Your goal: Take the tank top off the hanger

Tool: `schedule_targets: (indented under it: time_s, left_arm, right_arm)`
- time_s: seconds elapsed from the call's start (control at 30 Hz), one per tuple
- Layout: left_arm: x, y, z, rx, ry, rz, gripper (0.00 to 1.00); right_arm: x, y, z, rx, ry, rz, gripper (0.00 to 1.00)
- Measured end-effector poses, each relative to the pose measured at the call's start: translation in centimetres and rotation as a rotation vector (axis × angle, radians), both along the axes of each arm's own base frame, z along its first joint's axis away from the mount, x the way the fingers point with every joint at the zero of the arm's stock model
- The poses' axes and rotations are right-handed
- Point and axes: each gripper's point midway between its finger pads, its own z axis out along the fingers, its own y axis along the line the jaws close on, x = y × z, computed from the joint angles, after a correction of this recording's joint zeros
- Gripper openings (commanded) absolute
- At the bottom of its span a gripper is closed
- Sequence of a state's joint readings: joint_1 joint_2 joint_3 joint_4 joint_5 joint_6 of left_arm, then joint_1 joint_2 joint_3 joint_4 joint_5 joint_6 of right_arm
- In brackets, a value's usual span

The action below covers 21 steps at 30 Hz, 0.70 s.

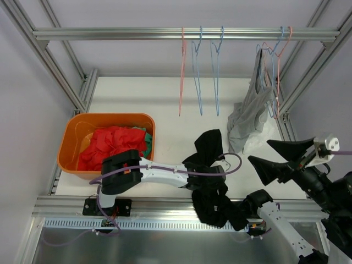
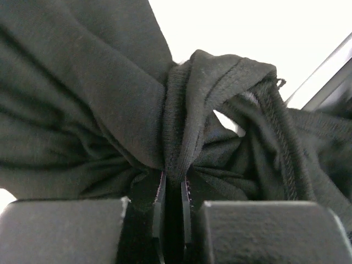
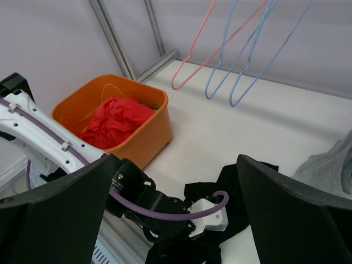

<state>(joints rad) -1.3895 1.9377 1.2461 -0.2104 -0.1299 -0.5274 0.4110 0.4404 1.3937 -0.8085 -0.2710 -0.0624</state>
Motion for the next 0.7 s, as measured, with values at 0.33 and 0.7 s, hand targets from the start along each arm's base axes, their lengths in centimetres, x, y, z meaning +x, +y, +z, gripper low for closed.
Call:
schedule_targets:
  time_s: [0.33,0.7]
  left_arm:
    - [0.8,9.7,13.0,-0.007,-0.222,0.226,0.0]
    - [8.8,21.1,36.3,-0.271,-0.495,0.719,0.0]
  right_arm:
    - [-3.6,-0.8,-0.2,0.034,-0.07,0.043,1.0]
    - [-2.9,-0.5,-1.4,0.017,-0.032,0.044,0.99]
